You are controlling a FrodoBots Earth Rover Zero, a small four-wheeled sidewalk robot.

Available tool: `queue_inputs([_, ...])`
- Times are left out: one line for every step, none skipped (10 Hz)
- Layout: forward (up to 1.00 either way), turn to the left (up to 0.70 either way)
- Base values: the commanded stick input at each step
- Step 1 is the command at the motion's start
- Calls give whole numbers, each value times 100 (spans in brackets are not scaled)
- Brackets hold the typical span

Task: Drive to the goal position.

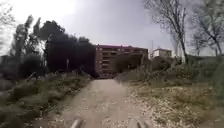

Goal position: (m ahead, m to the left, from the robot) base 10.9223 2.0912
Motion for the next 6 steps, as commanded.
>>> queue_inputs([100,0])
queue_inputs([100,0])
queue_inputs([100,0])
queue_inputs([100,0])
queue_inputs([100,0])
queue_inputs([100,10])
